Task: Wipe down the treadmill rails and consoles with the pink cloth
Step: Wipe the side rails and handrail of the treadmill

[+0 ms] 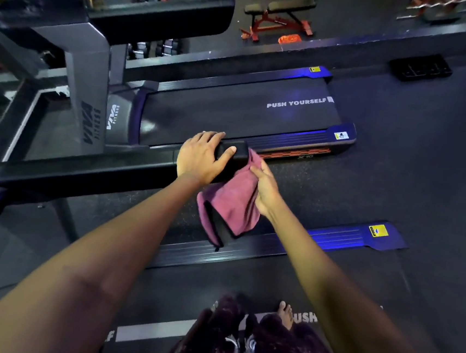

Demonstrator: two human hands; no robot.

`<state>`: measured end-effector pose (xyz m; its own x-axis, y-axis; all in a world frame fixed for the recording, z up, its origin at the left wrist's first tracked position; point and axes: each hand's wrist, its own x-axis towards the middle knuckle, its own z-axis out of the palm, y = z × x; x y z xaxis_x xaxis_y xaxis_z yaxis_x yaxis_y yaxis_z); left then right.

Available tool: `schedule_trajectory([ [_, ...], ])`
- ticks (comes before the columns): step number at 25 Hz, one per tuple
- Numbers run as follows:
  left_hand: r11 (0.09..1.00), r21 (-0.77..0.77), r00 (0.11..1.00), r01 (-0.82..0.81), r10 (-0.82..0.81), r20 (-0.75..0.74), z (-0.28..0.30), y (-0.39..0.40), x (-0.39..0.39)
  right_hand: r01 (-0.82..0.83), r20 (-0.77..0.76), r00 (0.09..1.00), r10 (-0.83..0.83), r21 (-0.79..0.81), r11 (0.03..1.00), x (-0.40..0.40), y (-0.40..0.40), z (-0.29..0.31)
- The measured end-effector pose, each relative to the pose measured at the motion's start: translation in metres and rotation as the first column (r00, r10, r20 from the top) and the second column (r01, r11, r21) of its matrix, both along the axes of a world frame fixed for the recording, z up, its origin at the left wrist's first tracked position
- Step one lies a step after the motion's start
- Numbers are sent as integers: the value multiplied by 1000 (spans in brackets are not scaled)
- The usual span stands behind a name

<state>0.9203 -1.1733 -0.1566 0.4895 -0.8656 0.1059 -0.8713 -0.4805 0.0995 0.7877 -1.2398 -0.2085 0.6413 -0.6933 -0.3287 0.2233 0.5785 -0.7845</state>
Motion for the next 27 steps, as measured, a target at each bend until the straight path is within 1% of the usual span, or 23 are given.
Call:
schedule_trajectory([
  [2,992,-3,985,-124,123,-122,5,-8,-2,-60,-69,995,65,76,995,-1,10,-5],
  [3,982,-3,966,-191,187,-178,7,-12,-3,-70,-82,994,77,83,994,-3,9,-4],
  [4,972,4,952,-234,230,-200,8,-15,-4,-67,-66,995,72,70,995,-4,4,-1],
  [5,970,7,954,-245,242,-175,8,-16,-5,-57,-23,998,58,42,998,-5,-3,3],
  [6,973,-4,966,-230,228,-119,6,-16,-7,-42,12,999,41,8,999,-6,-11,8],
  [8,986,-51,987,-158,157,-13,0,-13,-7,-25,53,998,27,-39,999,-5,-20,16],
  [10,992,-104,996,-71,75,43,-6,-7,-8,-8,33,999,9,-39,999,-2,-18,8],
  [11,990,-138,996,-33,44,72,-9,-5,-9,-11,16,1000,11,-11,1000,-2,-12,1],
  [13,981,-195,993,-5,28,116,-12,-7,-9,-66,-39,997,69,67,996,-1,0,-8],
  [14,975,-221,989,2,31,145,-13,-7,-10,-82,-65,994,87,78,994,-1,2,-9],
  [16,965,-263,973,14,47,226,-15,-8,-10,-76,-56,995,78,36,996,-1,-5,-4],
  [18,962,-272,967,20,50,248,-16,-8,-10,-42,5,999,42,-25,999,-1,-20,6],
  [20,961,-276,972,15,51,231,-17,-9,-9,-25,28,999,27,-67,997,-1,-31,17],
  [22,961,-276,975,23,39,218,-16,-10,-9,-39,4,999,40,-50,998,-3,-26,12],
  [25,961,-276,959,15,64,275,-16,-9,-11,-111,-52,992,113,43,993,-6,-4,-9],
  [27,958,-287,949,15,76,306,-15,-10,-11,-114,-60,991,117,43,993,-5,-6,-9],
])
